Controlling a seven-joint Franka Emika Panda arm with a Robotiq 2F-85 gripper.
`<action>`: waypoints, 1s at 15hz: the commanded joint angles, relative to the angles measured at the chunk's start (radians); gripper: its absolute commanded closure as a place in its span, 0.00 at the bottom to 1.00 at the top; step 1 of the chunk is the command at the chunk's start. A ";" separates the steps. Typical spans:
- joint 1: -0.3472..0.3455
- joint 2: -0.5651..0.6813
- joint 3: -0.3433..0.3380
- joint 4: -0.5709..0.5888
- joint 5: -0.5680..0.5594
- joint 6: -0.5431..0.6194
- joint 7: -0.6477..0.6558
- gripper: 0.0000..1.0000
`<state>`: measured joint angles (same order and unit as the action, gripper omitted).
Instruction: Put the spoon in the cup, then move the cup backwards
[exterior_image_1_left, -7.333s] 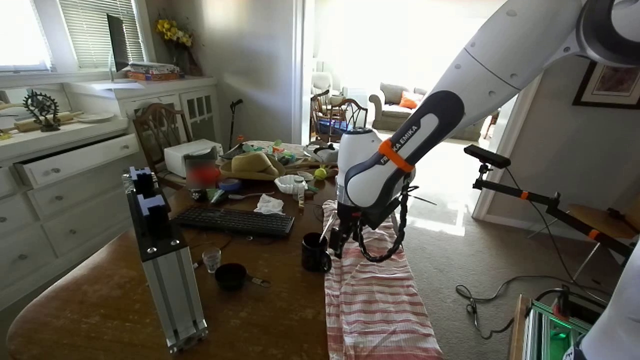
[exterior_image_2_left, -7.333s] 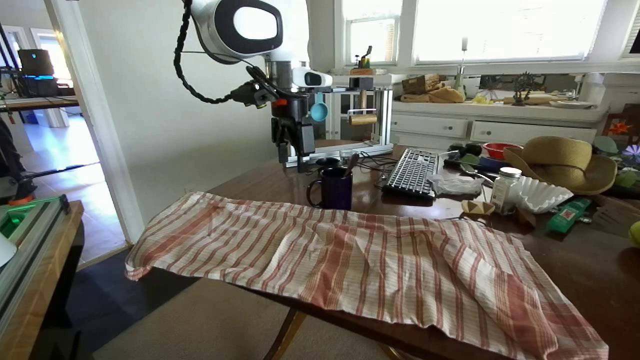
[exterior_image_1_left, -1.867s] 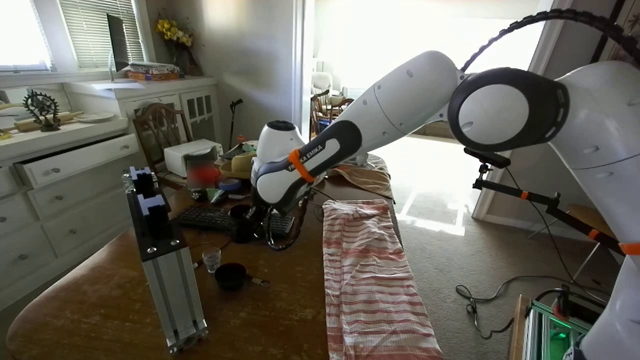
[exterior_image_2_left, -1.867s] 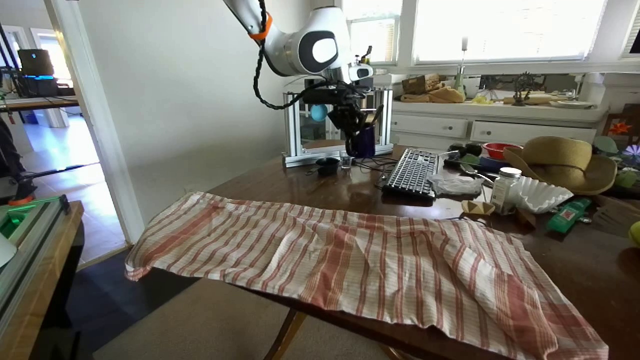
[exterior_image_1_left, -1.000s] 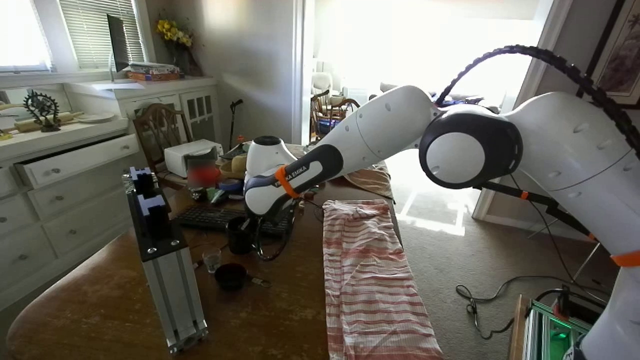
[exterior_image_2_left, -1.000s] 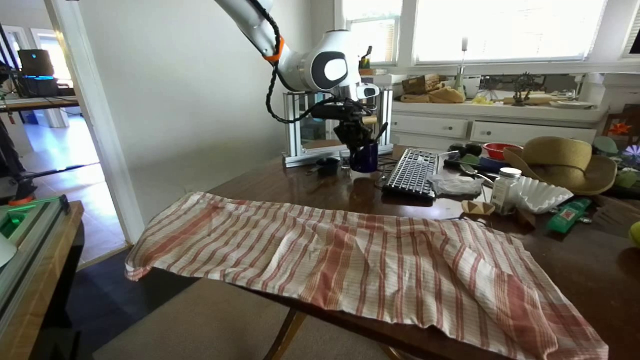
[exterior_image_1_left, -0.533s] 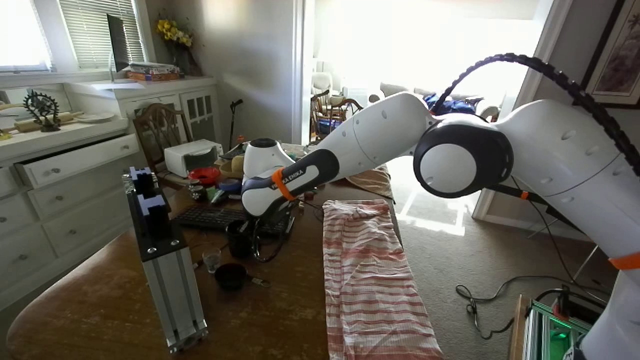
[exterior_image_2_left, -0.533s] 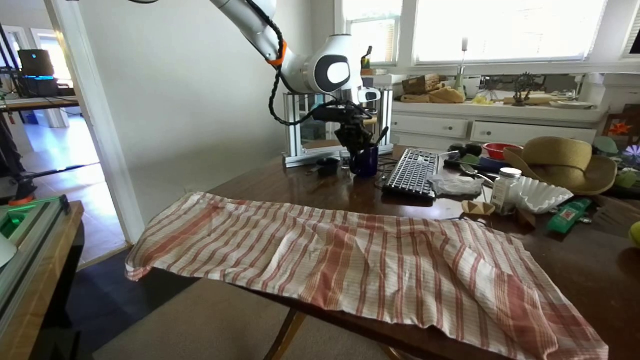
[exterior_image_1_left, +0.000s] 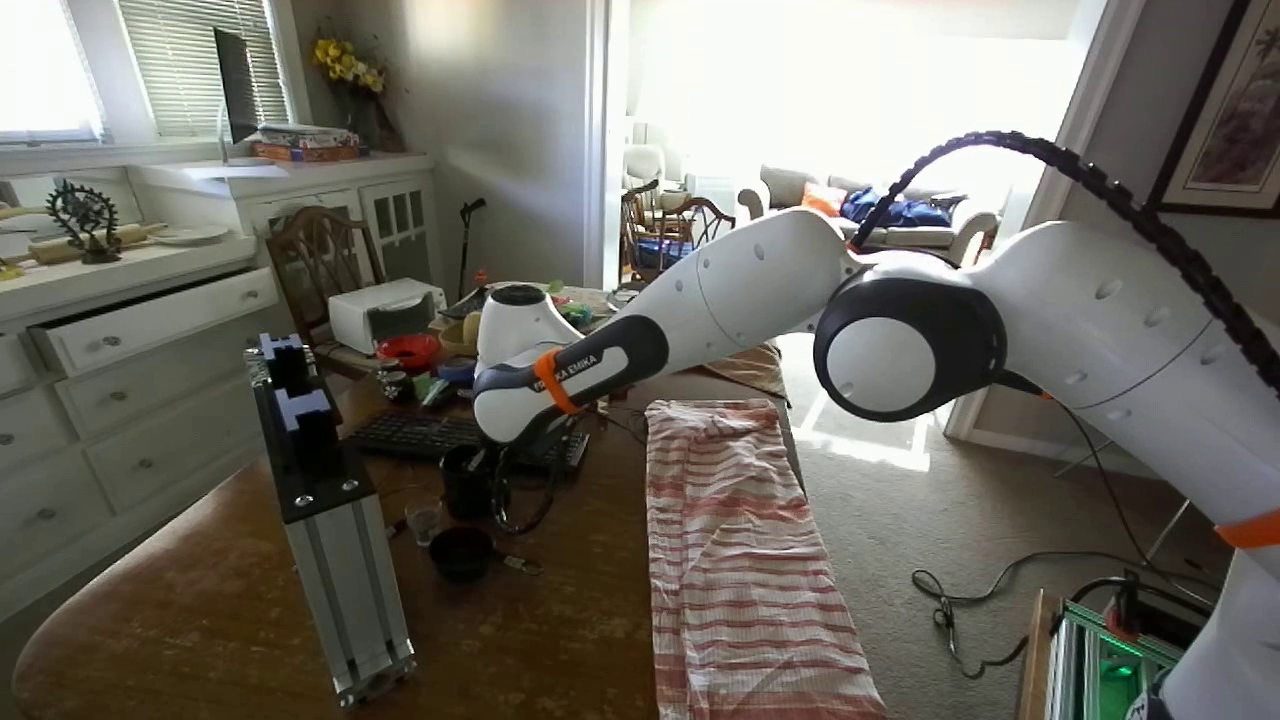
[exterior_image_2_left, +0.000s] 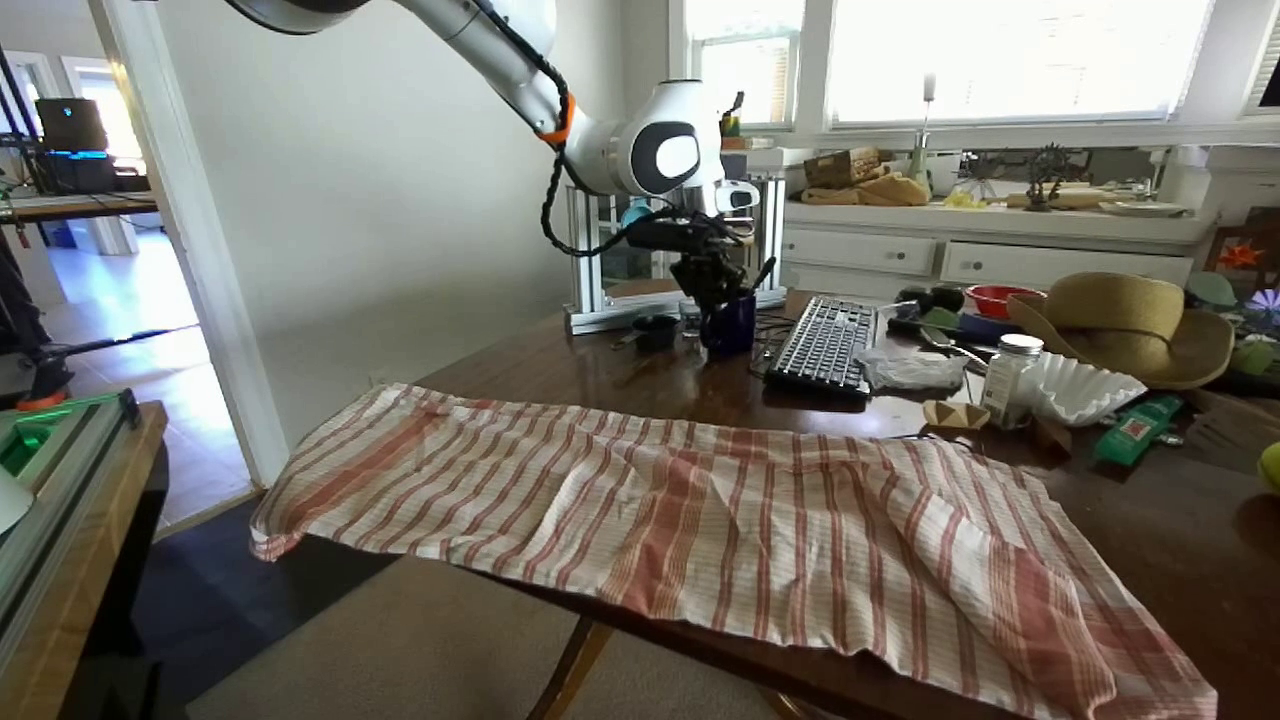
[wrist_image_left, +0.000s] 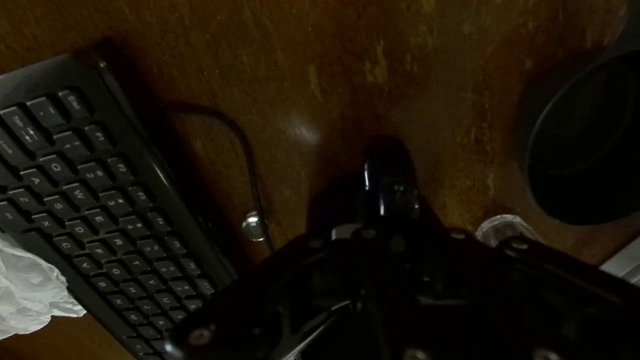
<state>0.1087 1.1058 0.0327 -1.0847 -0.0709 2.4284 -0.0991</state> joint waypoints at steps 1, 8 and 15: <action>0.008 0.059 0.003 0.109 0.001 -0.032 0.009 0.95; 0.012 0.127 -0.007 0.230 -0.004 -0.079 0.009 0.95; 0.022 0.169 -0.010 0.306 -0.007 -0.103 0.009 0.55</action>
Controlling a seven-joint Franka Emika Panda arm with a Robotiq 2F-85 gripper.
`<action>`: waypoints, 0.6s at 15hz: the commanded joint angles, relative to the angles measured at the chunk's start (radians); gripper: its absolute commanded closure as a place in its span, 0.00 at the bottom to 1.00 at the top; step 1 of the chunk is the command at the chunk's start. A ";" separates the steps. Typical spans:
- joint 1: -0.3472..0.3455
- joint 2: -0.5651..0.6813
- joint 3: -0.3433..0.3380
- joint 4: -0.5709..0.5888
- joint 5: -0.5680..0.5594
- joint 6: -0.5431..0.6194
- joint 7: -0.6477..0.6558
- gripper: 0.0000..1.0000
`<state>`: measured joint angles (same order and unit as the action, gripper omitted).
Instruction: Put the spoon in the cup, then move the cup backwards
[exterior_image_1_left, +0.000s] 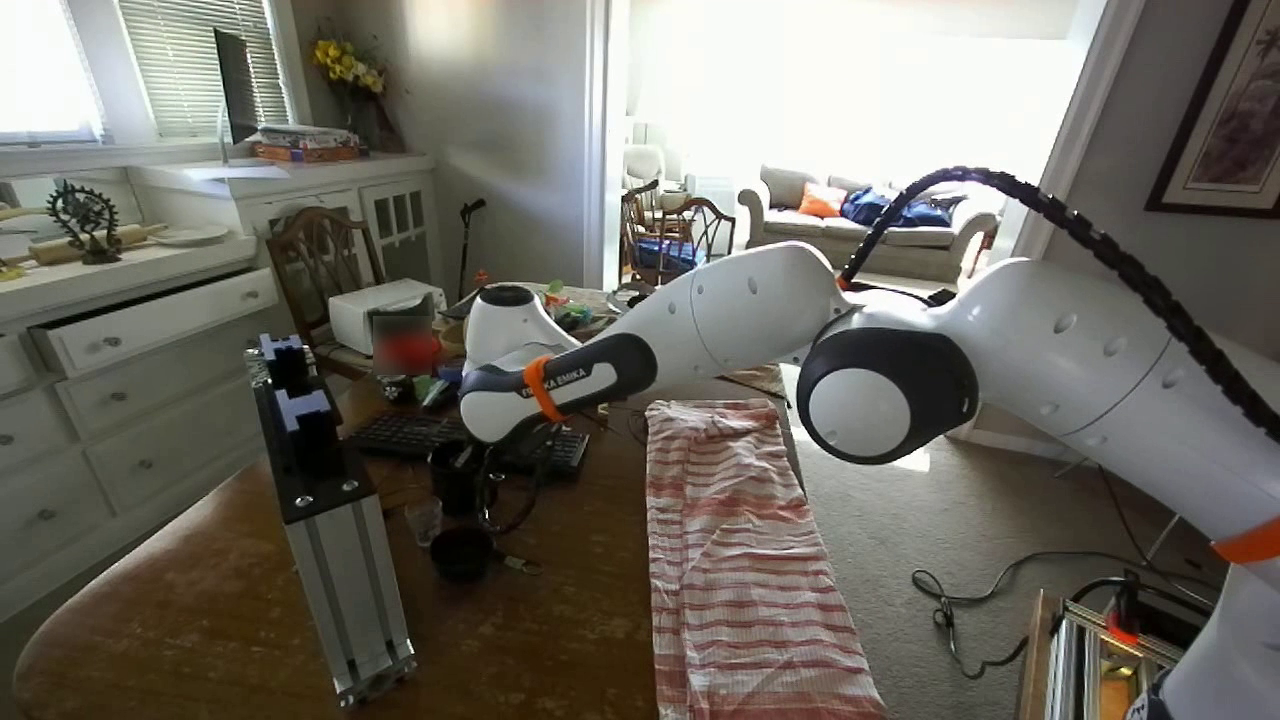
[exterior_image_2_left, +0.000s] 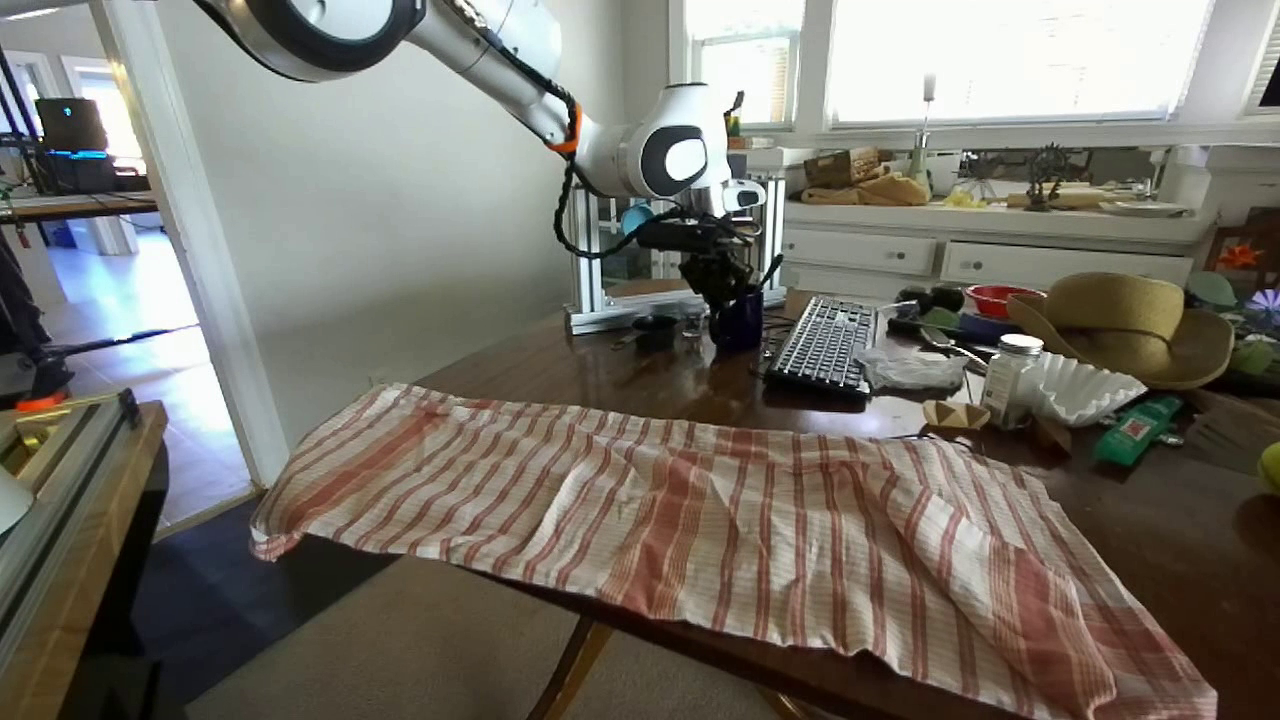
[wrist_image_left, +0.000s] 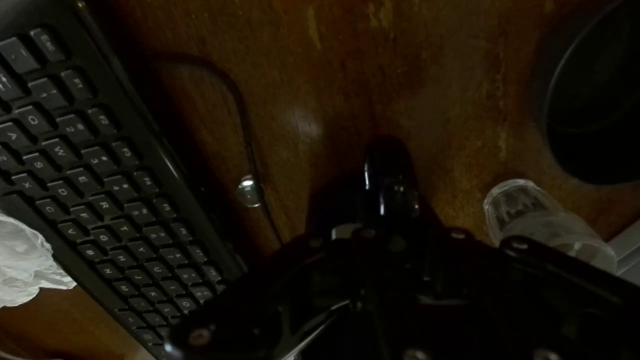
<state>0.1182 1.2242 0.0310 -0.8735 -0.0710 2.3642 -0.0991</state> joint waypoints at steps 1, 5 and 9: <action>0.014 0.053 -0.010 0.102 -0.008 -0.038 0.011 0.49; 0.027 0.017 -0.023 0.083 -0.015 -0.062 0.024 0.20; 0.028 -0.081 -0.043 0.002 -0.010 -0.095 0.030 0.00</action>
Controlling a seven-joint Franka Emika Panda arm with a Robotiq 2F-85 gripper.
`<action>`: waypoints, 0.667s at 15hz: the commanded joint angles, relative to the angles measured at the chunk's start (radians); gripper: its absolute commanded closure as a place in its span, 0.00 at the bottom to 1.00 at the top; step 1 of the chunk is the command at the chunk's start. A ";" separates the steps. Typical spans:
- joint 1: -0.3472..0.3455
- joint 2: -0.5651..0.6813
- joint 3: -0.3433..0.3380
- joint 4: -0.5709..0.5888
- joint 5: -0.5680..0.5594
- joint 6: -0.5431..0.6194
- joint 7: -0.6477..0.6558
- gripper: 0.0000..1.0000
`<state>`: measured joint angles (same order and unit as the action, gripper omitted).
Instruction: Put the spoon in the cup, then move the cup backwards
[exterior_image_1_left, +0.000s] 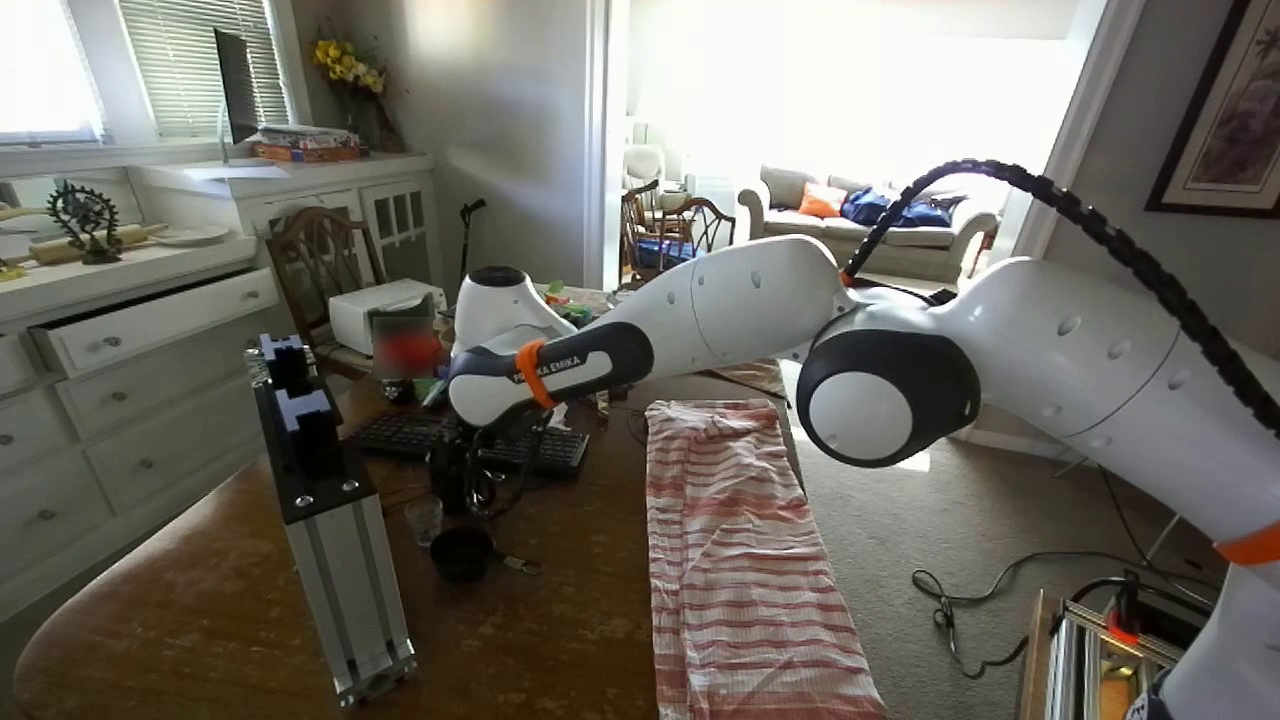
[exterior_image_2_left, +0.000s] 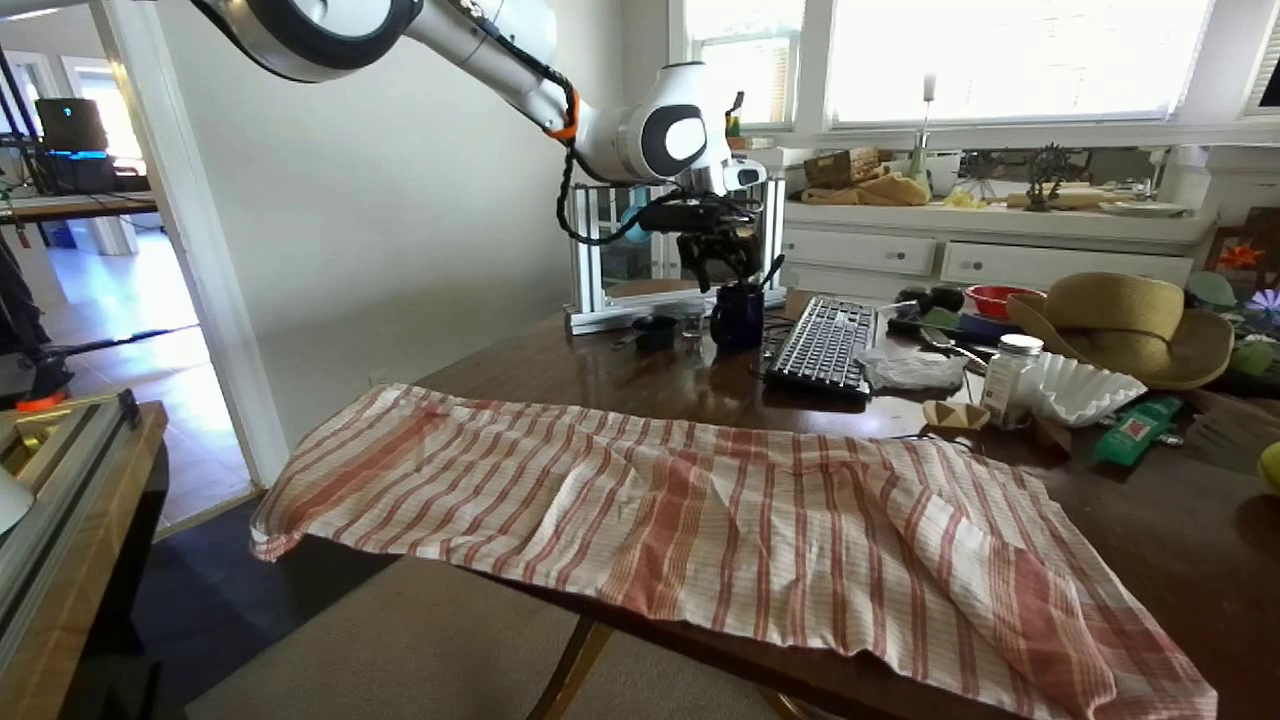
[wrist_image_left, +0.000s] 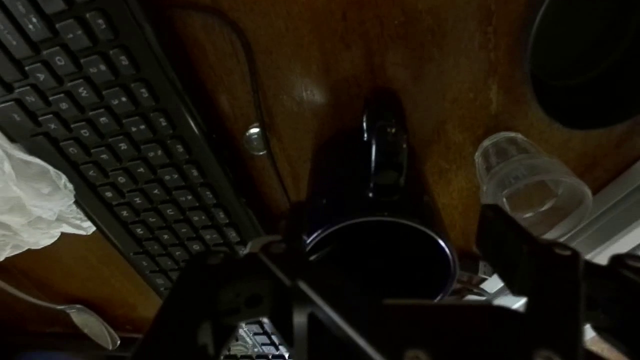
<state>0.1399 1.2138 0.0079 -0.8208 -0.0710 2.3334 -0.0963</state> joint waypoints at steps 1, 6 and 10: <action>0.000 -0.103 -0.016 -0.078 -0.003 -0.075 0.020 0.00; -0.030 -0.303 0.004 -0.273 0.011 -0.068 0.031 0.00; -0.097 -0.440 0.069 -0.415 0.036 -0.033 -0.122 0.00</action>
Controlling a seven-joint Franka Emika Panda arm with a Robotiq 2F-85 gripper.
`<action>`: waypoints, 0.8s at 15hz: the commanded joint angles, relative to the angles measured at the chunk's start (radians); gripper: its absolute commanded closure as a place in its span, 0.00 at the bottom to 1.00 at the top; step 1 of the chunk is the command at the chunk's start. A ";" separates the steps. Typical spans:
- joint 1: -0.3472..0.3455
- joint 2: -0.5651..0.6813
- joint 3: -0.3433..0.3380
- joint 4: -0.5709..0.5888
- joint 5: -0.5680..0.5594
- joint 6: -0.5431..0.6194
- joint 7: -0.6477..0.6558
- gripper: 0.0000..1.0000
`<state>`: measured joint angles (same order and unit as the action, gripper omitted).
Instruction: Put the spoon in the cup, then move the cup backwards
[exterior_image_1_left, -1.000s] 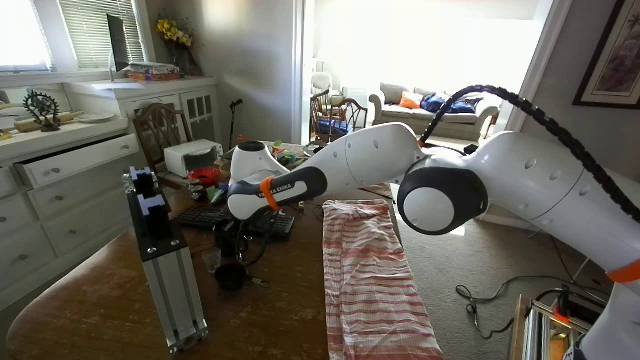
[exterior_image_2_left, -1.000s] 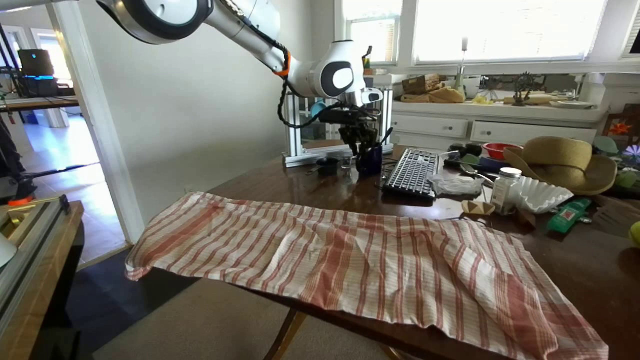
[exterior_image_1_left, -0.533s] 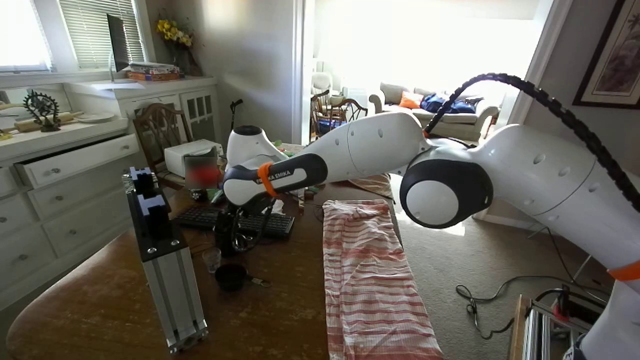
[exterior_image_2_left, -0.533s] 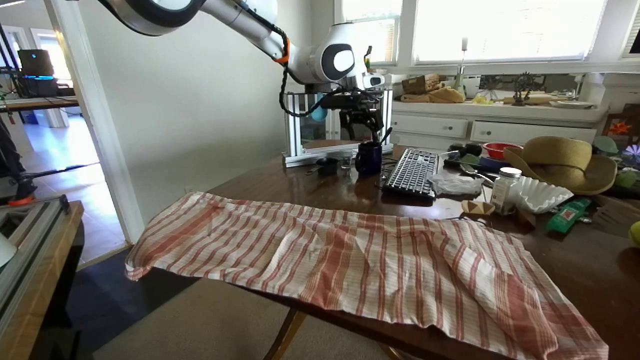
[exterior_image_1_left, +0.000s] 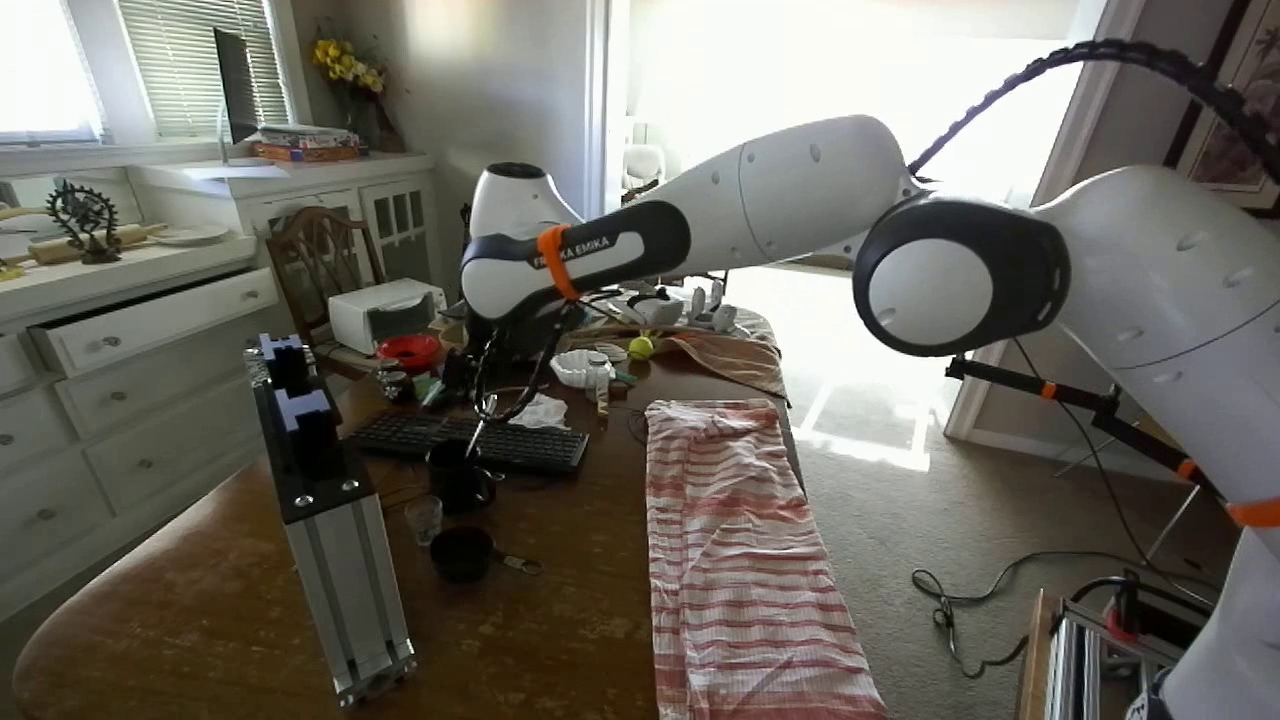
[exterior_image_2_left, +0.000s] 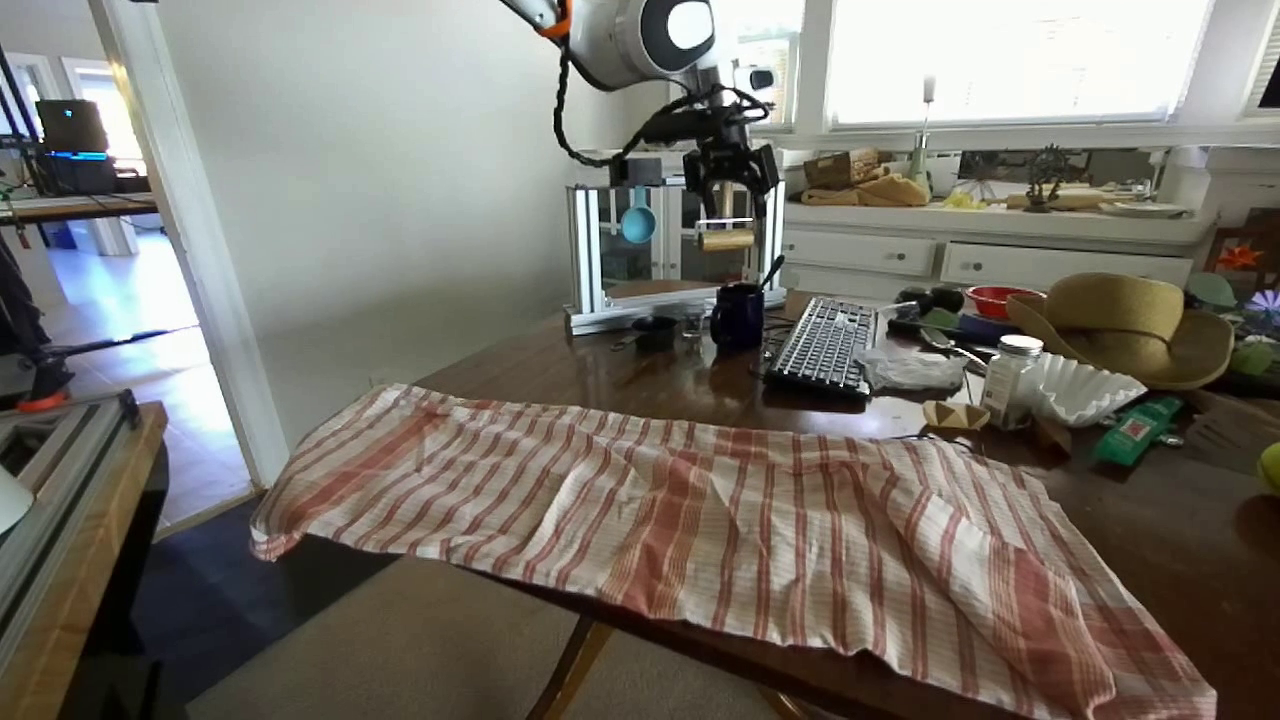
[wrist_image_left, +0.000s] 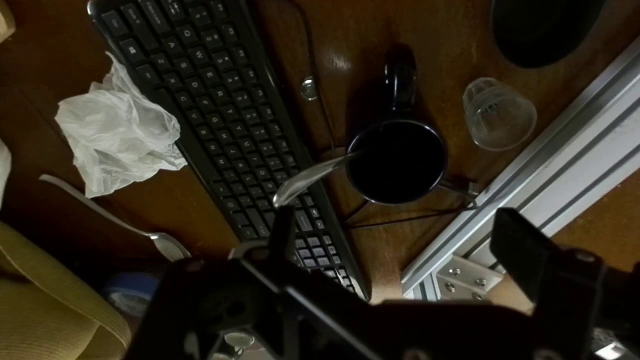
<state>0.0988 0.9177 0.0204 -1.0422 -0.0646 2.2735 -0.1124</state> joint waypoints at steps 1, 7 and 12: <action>-0.081 -0.177 0.077 -0.230 0.043 0.021 -0.155 0.00; -0.208 -0.372 0.136 -0.475 0.129 -0.022 -0.345 0.00; -0.150 -0.530 0.057 -0.708 0.093 0.013 -0.106 0.00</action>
<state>-0.0927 0.5194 0.1145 -1.5551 0.0292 2.2607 -0.3513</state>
